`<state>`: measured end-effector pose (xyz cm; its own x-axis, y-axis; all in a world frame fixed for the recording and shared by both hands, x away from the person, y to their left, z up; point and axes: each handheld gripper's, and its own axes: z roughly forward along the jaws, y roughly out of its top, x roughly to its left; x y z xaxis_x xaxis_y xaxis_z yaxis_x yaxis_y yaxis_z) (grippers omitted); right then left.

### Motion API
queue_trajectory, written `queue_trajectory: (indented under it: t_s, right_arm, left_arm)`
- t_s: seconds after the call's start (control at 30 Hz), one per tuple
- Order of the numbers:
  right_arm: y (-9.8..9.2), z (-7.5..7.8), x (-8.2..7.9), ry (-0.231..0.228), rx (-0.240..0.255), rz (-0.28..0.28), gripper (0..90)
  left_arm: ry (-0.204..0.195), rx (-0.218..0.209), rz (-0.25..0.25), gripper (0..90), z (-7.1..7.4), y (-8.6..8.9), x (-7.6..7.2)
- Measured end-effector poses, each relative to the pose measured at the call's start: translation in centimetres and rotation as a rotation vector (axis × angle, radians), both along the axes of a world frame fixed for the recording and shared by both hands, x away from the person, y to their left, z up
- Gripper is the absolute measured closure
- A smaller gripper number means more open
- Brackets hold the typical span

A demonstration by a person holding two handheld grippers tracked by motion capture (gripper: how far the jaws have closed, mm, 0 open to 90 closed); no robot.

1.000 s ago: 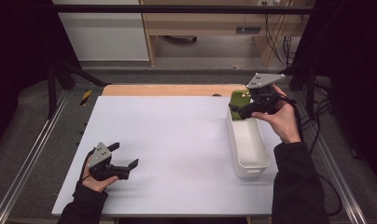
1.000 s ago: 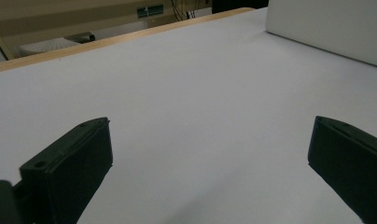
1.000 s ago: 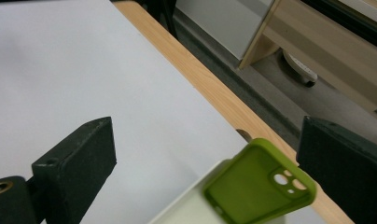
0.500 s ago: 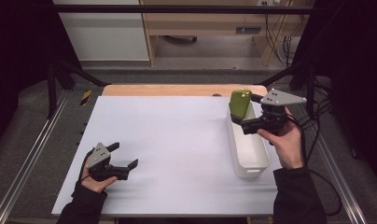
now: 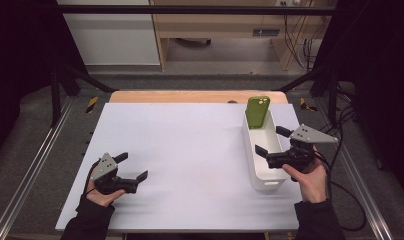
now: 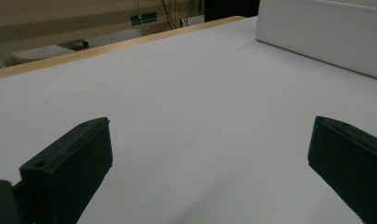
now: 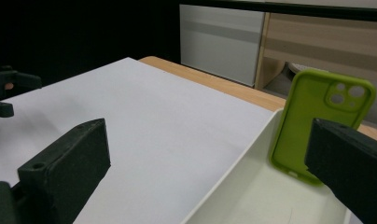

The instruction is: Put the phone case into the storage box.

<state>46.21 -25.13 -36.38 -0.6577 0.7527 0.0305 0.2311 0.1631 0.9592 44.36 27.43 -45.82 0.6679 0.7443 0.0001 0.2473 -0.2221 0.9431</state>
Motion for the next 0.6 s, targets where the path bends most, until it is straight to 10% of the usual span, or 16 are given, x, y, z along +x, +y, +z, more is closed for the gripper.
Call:
queue_trajectory:
  t_s: [0.6]
  right_arm:
    - [-2.6,-3.8,-2.0,0.003,0.010,-0.004,0.4]
  left_arm:
    - [-0.006,-0.001,-0.008,0.0,0.2,-0.1,-0.1]
